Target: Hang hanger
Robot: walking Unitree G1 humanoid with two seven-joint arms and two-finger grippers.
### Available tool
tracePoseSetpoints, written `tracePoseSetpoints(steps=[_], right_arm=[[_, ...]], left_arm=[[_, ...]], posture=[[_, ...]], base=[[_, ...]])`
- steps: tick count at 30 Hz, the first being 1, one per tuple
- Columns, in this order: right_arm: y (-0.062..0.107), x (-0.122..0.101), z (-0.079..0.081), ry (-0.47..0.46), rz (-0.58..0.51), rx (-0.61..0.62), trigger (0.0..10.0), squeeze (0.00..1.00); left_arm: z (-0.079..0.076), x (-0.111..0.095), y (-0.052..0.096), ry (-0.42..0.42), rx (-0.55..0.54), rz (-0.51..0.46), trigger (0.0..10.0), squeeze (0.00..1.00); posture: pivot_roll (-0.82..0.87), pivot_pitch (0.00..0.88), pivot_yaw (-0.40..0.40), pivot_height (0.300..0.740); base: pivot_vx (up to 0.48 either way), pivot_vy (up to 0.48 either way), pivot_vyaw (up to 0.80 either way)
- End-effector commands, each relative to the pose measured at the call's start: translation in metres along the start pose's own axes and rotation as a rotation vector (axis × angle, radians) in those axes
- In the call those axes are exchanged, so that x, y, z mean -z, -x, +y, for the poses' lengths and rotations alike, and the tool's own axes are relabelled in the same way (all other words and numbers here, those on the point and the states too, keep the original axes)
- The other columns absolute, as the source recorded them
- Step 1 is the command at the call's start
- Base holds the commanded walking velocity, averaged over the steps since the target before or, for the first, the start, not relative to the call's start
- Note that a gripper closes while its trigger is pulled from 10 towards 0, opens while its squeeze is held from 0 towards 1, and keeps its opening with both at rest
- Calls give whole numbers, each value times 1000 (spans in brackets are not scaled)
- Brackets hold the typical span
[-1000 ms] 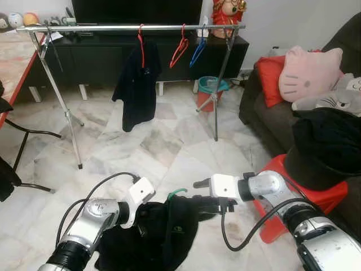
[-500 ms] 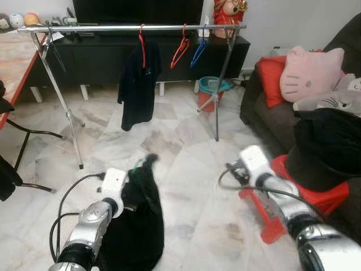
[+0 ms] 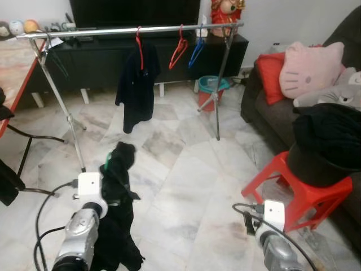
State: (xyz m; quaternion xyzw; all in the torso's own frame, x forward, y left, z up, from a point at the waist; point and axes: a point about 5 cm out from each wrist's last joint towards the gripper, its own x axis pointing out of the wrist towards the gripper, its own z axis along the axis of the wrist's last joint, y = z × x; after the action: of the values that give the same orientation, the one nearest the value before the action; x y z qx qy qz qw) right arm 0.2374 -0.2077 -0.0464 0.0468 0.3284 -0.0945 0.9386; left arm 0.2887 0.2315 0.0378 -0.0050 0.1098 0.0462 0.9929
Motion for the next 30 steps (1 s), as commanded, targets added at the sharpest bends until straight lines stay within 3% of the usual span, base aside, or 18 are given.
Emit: tracePoseSetpoints(steps=[1,4,10,16,24,30], right_arm=[[4,14,1,16,46,0,10000,0],[7,24,-1,62,92,12,10000,0],[10,33,-3,48,100,15,10000,0],[13,40,-3,22,127,26,10000,0],[15,47,0,59,154,6,10000,0],[17,51,-4,62,174,10,10000,0]], left_arm=[[4,-10,1,10,-17,-72,10000,0],[2,-15,-3,10,-35,-89,10000,0],[-10,-21,-11,9,4,-97,10000,0],[-15,-24,-15,7,21,-97,10000,0],[-17,-22,-15,9,26,-89,10000,0],[-19,-22,-17,11,30,-87,10000,0]], posture=[[98,0,-42,740],[101,0,-39,740],[85,0,-23,740],[81,0,-16,740],[85,0,-19,740],[86,0,-20,740]], base=[[0,0,0],[220,0,0],[480,0,719],[480,0,0],[480,0,0],[480,0,743]])
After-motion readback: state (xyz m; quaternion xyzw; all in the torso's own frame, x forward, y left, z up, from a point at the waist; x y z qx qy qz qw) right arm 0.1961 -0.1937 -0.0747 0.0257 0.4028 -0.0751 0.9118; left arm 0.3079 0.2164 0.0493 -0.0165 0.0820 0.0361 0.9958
